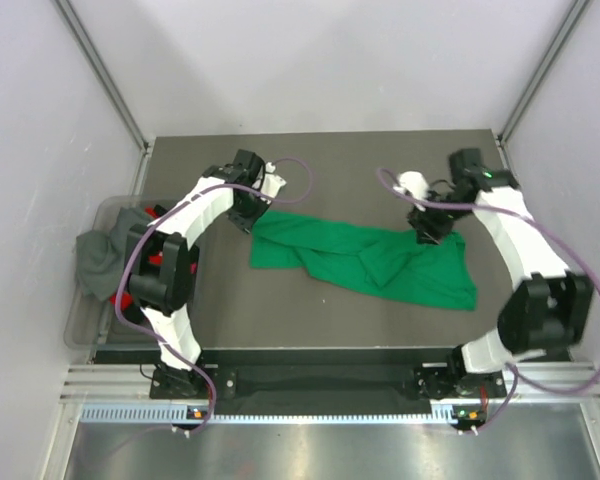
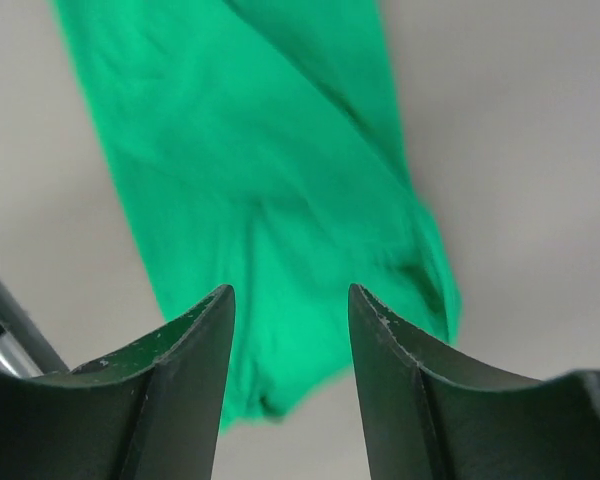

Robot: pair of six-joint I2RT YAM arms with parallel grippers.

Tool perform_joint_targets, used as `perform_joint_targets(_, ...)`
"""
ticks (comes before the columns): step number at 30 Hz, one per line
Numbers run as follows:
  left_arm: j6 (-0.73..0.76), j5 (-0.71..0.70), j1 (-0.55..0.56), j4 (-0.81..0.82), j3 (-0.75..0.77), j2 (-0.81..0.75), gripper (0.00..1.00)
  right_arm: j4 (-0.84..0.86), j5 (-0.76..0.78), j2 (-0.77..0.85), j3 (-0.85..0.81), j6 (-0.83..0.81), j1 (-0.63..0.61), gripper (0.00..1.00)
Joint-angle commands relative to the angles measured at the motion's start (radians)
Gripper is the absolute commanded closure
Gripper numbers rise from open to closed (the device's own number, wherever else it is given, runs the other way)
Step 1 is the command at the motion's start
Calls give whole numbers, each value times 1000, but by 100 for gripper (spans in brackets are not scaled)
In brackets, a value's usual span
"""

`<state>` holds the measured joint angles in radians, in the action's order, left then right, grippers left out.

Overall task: Fold and stack the t-shirts
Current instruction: Flatten the tshirt out

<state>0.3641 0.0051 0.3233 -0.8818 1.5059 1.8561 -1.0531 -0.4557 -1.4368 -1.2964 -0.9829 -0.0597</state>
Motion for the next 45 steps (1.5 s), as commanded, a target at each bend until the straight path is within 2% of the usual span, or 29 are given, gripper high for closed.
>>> perform_joint_targets(1,-19,-42,7,10,-49,-52,100,-161,-70,-124,-168,-48,-139,51)
perform_joint_targets(5,-25,-30,7,12,-70,-57,100,-231,-74,-334,-386,-57,-242,51)
perform_joint_targets(12,-25,-53,3,26,-93,-83,100,-330,-60,-548,-550,-77,-330,51)
perform_joint_targets(22,-40,-68,-9,35,-113,-81,100,-288,-37,-628,-485,-80,-382,52)
perform_joint_targets(31,-42,-76,-20,47,-124,-95,100,-282,-35,-723,-511,-76,-402,53)
perform_joint_targets(45,-44,-68,-20,44,-122,-89,100,-220,-28,-757,-503,-53,-410,58)
